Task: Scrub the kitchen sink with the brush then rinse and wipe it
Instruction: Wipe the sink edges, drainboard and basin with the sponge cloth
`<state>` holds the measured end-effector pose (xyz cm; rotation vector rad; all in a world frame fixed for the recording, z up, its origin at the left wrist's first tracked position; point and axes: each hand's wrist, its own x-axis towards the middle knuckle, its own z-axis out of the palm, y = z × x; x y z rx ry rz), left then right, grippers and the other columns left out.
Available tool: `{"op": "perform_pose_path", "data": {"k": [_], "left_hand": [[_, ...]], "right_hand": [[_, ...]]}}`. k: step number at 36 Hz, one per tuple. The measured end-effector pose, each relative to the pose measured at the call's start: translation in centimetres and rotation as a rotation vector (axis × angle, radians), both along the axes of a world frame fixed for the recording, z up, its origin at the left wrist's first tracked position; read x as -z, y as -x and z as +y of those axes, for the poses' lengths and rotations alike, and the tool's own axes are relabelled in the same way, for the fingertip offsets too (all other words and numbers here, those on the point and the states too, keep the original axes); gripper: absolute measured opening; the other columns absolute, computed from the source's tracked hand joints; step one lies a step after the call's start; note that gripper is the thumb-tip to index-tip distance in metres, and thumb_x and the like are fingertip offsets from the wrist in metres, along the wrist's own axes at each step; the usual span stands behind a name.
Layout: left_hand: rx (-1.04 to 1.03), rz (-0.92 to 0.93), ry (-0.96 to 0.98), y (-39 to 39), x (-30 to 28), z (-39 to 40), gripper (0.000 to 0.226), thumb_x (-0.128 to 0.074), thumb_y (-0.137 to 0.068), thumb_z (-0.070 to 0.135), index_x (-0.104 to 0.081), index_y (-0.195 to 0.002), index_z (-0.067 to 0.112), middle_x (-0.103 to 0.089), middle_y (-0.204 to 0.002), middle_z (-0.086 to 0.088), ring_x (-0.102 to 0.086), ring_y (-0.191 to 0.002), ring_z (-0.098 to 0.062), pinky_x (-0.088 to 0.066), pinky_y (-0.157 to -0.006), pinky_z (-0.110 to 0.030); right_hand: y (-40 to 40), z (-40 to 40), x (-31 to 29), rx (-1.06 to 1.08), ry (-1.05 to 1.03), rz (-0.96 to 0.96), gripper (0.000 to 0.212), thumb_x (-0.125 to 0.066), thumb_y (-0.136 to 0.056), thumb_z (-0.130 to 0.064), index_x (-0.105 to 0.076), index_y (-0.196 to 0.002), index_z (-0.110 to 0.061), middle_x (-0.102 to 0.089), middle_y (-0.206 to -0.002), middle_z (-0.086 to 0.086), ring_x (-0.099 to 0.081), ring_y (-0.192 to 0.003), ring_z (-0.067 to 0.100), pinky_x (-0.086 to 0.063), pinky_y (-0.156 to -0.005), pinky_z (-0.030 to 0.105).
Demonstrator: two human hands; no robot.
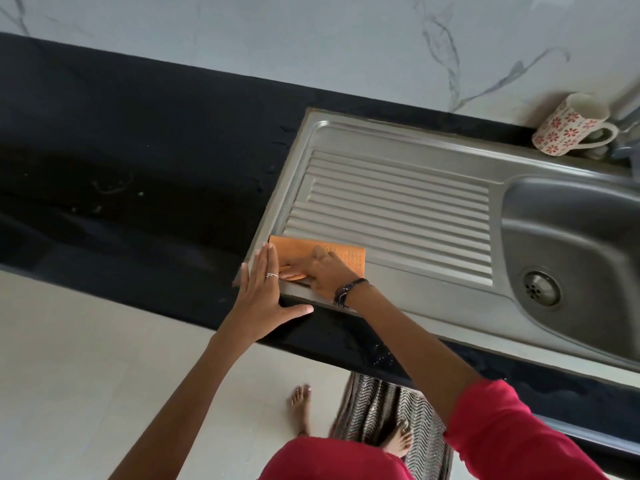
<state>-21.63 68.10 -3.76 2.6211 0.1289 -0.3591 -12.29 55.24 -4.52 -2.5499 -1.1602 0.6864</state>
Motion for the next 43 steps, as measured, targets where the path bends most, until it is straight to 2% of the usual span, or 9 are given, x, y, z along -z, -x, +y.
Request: {"op": "perform_pose_path", "data": {"k": [13,17,26,30,33,37,40,42,43], "left_hand": [[-0.087,0.073,-0.112,1.1,-0.7,-8.7,0.121,-0.061,-0.075,0.062,0.024,-0.143,0.009,0.028,-0.153,-0.005,0.022,-0.141,-0.018,0.014,-0.112,-0.04],[-0.059,0.084,-0.147,0.8,-0.8,-13.0,0.118,-0.058,-0.077,0.063,0.025,-0.143,0.011,0.03,-0.151,-0.004,0.025,-0.14,-0.018,0.018,-0.11,-0.041],[0.071,0.055,-0.098,-0.4,-0.6,-22.7,0.119,-0.056,-0.076,0.066,0.027,-0.142,0.012,0.032,-0.15,-0.002,0.032,-0.134,-0.013,0.023,-0.106,-0.039],[0.166,0.069,-0.081,-1.4,-0.5,-26.5,0.119,-0.056,-0.076,0.067,0.029,-0.141,0.014,0.034,-0.149,-0.002,0.032,-0.136,-0.015,0.024,-0.106,-0.04],[0.229,0.088,-0.074,-2.5,-0.4,-28.5,0.122,-0.059,-0.074,0.064,0.03,-0.141,0.014,0.038,-0.144,0.0,0.033,-0.135,-0.016,0.026,-0.105,-0.04],[0.333,0.13,-0.032,-4.5,-0.5,-30.8,0.125,-0.067,-0.074,0.055,0.032,-0.14,0.014,0.042,-0.14,0.003,0.037,-0.132,-0.013,0.026,-0.105,-0.04],[0.377,0.157,-0.013,-6.1,-0.6,-32.3,0.125,-0.069,-0.075,0.051,0.031,-0.14,0.015,0.041,-0.142,0.004,0.036,-0.13,-0.01,0.024,-0.107,-0.041],[0.404,0.169,-0.012,-7.2,-0.5,-33.1,0.125,-0.069,-0.075,0.05,0.031,-0.14,0.015,0.038,-0.146,0.001,0.036,-0.132,-0.011,0.023,-0.108,-0.041],[0.417,0.175,-0.016,-7.6,-0.5,-33.5,0.124,-0.068,-0.075,0.05,0.031,-0.14,0.015,0.037,-0.148,0.0,0.035,-0.133,-0.012,0.023,-0.108,-0.042]], "right_hand": [[-1.6,-10.6,0.9,-0.136,0.062,-0.089,0.033,-0.036,-0.097,-0.041,-0.047,-0.128,-0.047,-0.041,-0.143,-0.014,-0.033,-0.128,0.023,-0.027,-0.096,0.043],[-1.7,-16.4,0.1,-0.11,0.076,-0.054,0.045,-0.037,-0.096,-0.017,-0.048,-0.129,-0.045,-0.043,-0.142,-0.007,-0.03,-0.13,0.024,-0.021,-0.099,0.041],[-1.2,-28.5,0.5,0.033,-0.031,0.03,0.063,-0.04,-0.078,0.005,-0.063,-0.114,-0.041,-0.049,-0.132,-0.026,-0.035,-0.116,0.019,-0.017,-0.087,0.029],[-0.9,-33.4,1.2,0.092,-0.053,0.038,0.067,-0.04,-0.072,0.007,-0.064,-0.11,-0.042,-0.055,-0.125,-0.025,-0.031,-0.099,0.01,-0.019,-0.085,0.028],[-0.6,-36.6,1.8,0.175,-0.142,0.119,0.067,-0.04,-0.07,0.011,-0.069,-0.101,-0.042,-0.056,-0.124,-0.026,-0.04,-0.1,0.012,-0.029,-0.095,0.03],[0.3,-41.0,2.6,0.346,-0.222,0.26,0.072,-0.029,-0.061,-0.006,-0.061,-0.089,-0.064,-0.059,-0.121,-0.023,-0.048,-0.096,0.018,-0.033,-0.088,0.029],[0.8,-43.9,2.5,0.401,-0.251,0.3,0.068,-0.03,-0.065,-0.013,-0.053,-0.086,-0.073,-0.055,-0.109,-0.041,-0.052,-0.1,0.021,-0.032,-0.093,0.033],[0.9,-45.5,2.5,0.436,-0.25,0.336,0.075,-0.039,-0.073,0.006,-0.061,-0.085,-0.065,-0.053,-0.107,-0.046,-0.053,-0.11,0.03,-0.025,-0.102,0.028],[0.9,-46.2,2.6,0.453,-0.257,0.352,0.074,-0.042,-0.073,0.016,-0.069,-0.088,-0.052,-0.058,-0.108,-0.039,-0.054,-0.112,0.031,-0.022,-0.102,0.016]]}}
